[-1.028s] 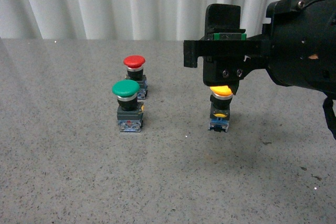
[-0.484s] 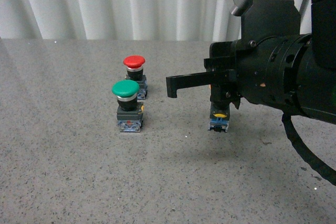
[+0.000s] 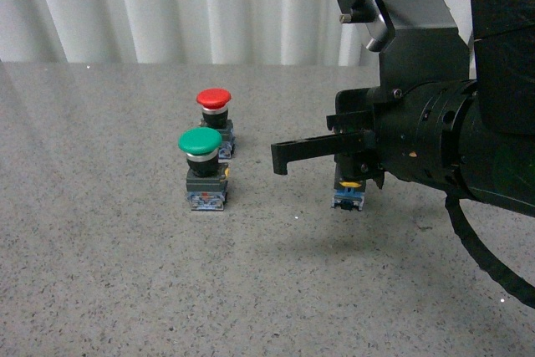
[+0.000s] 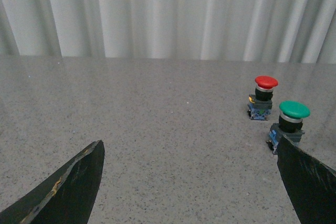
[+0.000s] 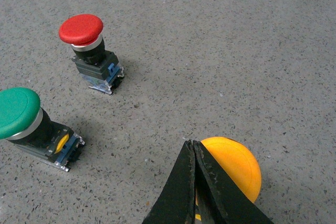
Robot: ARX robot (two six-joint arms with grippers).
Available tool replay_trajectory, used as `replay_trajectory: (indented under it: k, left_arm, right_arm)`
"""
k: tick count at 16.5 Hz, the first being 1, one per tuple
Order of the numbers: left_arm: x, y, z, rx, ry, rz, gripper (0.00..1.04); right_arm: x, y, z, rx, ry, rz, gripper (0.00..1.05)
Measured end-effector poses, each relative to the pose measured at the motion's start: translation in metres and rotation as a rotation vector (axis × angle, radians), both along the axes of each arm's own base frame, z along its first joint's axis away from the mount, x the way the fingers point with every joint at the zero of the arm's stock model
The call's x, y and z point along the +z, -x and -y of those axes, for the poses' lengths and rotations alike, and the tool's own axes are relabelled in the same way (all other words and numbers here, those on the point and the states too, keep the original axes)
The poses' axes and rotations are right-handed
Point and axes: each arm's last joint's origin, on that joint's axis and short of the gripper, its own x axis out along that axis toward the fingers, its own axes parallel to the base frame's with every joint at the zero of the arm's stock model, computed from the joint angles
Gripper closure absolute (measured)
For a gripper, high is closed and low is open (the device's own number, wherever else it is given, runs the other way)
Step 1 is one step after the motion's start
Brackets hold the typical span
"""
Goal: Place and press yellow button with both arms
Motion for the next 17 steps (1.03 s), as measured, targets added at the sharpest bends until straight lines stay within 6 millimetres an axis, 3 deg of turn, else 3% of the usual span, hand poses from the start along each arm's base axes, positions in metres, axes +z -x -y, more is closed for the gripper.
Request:
replay_trajectory:
  k: [11, 15, 17]
  left_arm:
    - [0.0, 0.0, 0.0, 0.0, 0.0, 0.0, 0.07]
    - [0.0, 0.0, 0.0, 0.0, 0.0, 0.0, 0.07]
    - [0.0, 0.0, 0.0, 0.0, 0.0, 0.0, 0.07]
  right_arm:
    - [0.0, -0.009, 0.004, -0.041, 0.051, -0.085, 1.03]
    - [0.005, -0.007, 0.008, -0.063, -0.045, -0.023, 1.03]
    - [0.02, -0.002, 0.012, -0.088, -0.14, 0.034, 1.03]
